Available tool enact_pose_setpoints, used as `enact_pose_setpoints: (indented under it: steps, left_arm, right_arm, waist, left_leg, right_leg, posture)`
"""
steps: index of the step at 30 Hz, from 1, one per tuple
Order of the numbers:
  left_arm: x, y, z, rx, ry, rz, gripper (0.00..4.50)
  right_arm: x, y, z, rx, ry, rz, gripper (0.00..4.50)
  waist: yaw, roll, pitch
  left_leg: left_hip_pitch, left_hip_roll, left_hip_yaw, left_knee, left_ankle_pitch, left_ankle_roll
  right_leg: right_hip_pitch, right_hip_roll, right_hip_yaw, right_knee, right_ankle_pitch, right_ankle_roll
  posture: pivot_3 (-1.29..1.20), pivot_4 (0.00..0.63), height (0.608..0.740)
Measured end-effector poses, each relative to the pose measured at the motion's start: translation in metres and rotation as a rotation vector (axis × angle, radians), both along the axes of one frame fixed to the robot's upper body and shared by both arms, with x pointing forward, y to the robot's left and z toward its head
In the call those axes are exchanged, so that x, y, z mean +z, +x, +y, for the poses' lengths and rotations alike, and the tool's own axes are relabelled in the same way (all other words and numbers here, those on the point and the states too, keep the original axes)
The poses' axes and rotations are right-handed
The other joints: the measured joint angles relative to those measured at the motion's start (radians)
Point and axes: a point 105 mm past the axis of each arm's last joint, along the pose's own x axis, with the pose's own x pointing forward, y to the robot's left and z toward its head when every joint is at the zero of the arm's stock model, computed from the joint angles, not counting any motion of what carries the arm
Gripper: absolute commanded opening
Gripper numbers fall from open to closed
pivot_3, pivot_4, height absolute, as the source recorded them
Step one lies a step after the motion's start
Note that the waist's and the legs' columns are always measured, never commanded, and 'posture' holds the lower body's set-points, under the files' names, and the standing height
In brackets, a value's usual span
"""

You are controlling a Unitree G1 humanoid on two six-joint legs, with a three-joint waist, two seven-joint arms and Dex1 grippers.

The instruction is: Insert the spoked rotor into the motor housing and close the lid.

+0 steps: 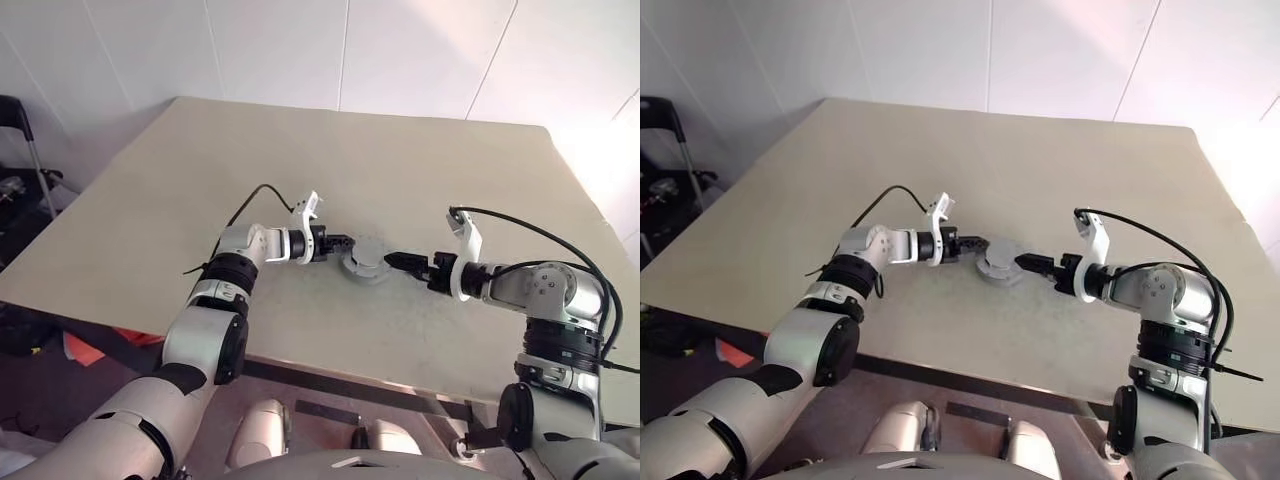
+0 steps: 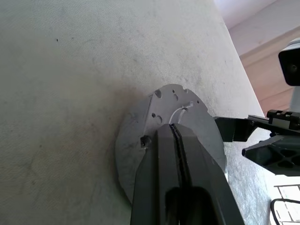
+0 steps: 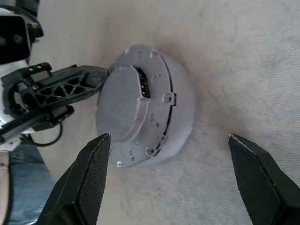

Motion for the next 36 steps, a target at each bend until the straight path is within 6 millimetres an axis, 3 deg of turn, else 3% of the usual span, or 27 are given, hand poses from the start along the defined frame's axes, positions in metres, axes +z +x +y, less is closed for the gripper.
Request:
enact_pose_setpoints:
  steps: [5,14,20,23,27,29,36]
  left_arm:
    - [0.0,0.001,0.001,0.004,0.002,-0.002,0.0]
    - [0.0,0.005,0.008,0.036,0.014,-0.012,0.0]
    - [0.0,0.008,0.013,0.052,0.023,-0.018,0.0]
    - [0.0,0.009,0.013,0.054,0.024,-0.022,0.0]
    - [0.001,0.01,0.013,0.057,0.022,-0.029,0.0]
    - [0.007,0.012,0.013,0.059,0.011,-0.046,0.0]
    - [0.009,0.014,0.013,0.067,0.006,-0.059,0.0]
  right_arm:
    - [-0.001,0.001,0.019,0.006,0.072,0.026,4.48]
    - [-0.001,0.014,0.035,-0.054,0.165,0.053,4.48]
    - [-0.001,0.019,0.047,-0.062,0.183,0.049,4.48]
    - [-0.002,0.021,0.049,-0.07,0.178,0.047,3.89]
    - [-0.006,0.02,0.057,-0.061,0.192,0.063,2.6]
    - [0.0,0.023,0.057,-0.057,0.207,0.041,2.18]
    - [0.001,0.024,0.057,-0.06,0.201,0.036,2.13]
  waist:
    - [-0.003,0.0,0.0]
    - [-0.017,0.0,0.0]
    - [-0.034,0.0,0.0]
    - [-0.033,0.0,0.0]
    - [-0.031,0.0,0.0]
    - [-0.031,0.0,0.0]
    - [-0.031,0.0,0.0]
  left_leg:
    - [0.0,0.0,0.0,-0.002,0.001,-0.002]
    - [0.001,0.001,0.0,-0.007,0.007,-0.012]
    - [0.001,0.0,0.0,-0.01,0.008,-0.014]
    - [0.001,0.0,0.0,-0.011,0.008,-0.014]
    - [-0.003,0.0,0.001,-0.011,0.008,-0.014]
    - [-0.002,0.0,0.001,-0.011,0.008,-0.013]
    - [-0.002,0.0,0.001,-0.011,0.008,-0.013]
  right_leg:
    - [-0.001,0.0,0.0,0.0,0.0,0.0]
    - [-0.005,0.0,0.0,0.002,-0.003,0.005]
    - [-0.006,0.001,0.0,0.002,-0.001,0.0]
    - [-0.007,0.001,0.0,0.002,-0.001,-0.001]
    - [-0.011,0.001,0.0,0.002,-0.001,-0.002]
    - [-0.01,0.001,0.0,0.002,-0.001,-0.003]
    - [-0.01,0.0,0.0,0.002,-0.001,-0.003]
  posture:
    - [0.0,0.0,0.74]
    - [0.0,0.0,0.74]
    - [0.0,0.0,0.74]
    - [0.0,0.0,0.74]
    - [0.0,0.0,0.74]
    - [0.0,0.0,0.74]
    - [0.0,0.0,0.74]
